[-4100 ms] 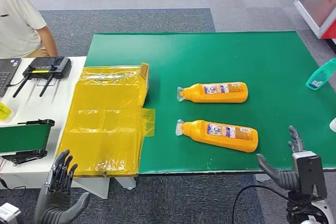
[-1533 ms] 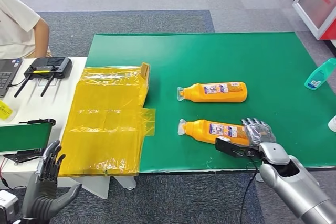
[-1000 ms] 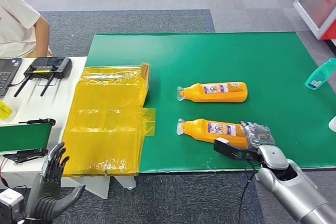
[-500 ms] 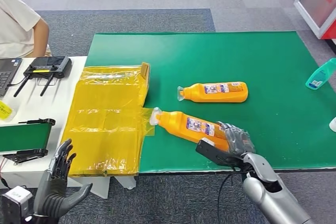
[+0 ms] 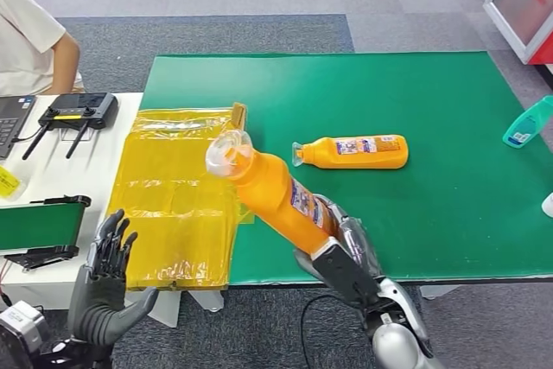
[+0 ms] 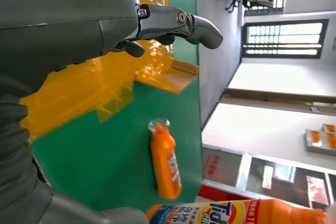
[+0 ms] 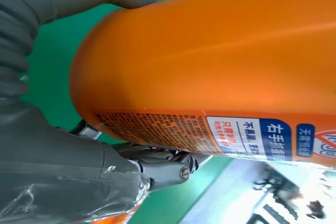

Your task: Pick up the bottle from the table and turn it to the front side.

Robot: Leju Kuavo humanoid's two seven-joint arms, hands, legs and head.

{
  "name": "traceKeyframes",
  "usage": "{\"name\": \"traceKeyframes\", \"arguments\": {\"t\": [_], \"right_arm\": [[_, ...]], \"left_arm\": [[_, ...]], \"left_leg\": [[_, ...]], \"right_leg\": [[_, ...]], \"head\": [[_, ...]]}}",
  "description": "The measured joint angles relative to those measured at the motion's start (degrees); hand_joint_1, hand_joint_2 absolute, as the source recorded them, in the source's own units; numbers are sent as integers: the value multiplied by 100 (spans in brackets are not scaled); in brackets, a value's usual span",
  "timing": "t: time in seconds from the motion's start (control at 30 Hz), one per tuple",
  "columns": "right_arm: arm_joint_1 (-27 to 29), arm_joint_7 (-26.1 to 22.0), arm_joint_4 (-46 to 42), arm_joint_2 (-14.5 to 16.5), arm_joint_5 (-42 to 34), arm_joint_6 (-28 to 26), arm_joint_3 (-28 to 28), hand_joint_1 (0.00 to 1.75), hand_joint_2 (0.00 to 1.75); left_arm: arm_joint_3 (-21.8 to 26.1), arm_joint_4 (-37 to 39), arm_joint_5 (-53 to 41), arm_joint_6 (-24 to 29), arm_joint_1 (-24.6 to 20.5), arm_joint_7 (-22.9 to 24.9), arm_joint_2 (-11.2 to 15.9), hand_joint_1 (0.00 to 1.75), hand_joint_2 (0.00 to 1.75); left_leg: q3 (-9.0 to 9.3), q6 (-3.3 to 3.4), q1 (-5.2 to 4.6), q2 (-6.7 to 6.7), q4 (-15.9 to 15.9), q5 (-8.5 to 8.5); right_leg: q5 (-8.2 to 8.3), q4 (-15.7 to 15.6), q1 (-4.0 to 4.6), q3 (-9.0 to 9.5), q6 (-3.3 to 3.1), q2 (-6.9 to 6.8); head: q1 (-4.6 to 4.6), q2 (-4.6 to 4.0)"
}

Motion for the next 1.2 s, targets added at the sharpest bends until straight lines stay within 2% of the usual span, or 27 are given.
{"name": "traceKeyframes", "arguments": {"t": [0.23,0.37,0.5,0.67,0.9,1.07,1.2], "right_arm": [[170,-415,-177,348,636,-993,479,175,175],[242,-662,-125,387,662,-1543,820,175,175],[267,-865,9,385,705,-1859,1055,175,175],[259,-876,258,385,1185,-2237,1307,175,175],[96,-885,706,360,1299,-2694,1581,175,175],[-5,-873,933,335,1321,-2859,1717,175,175],[-130,-732,1097,331,1447,-2920,1833,175,175]], "left_arm": [[-874,28,325,78,-467,189,115,0,175],[-1377,45,656,42,-751,167,185,0,175],[-1729,84,934,-92,-1056,299,273,0,175],[-1956,288,1044,-96,-1417,484,370,0,175],[-2087,444,935,66,-1760,571,521,0,175],[-2198,528,572,168,-1953,750,636,0,175],[-2487,713,117,130,-2208,1004,723,0,175]], "left_leg": [[1,-1,0,0,0,1],[0,-1,0,0,0,0],[0,-1,0,0,0,-1],[1,-3,1,0,0,1],[1,-3,0,1,0,1],[1,-3,0,1,0,1],[0,-3,0,1,0,1]], "right_leg": [[0,0,0,0,-1,0],[0,0,0,0,0,0],[0,0,0,0,0,0],[1,0,1,-1,-1,1],[1,0,0,-2,-1,1],[1,0,0,-3,-1,1],[1,0,0,-3,-1,1]], "head": [[1,0],[1,0],[1,0],[0,0],[1,0],[1,0],[0,0]]}}
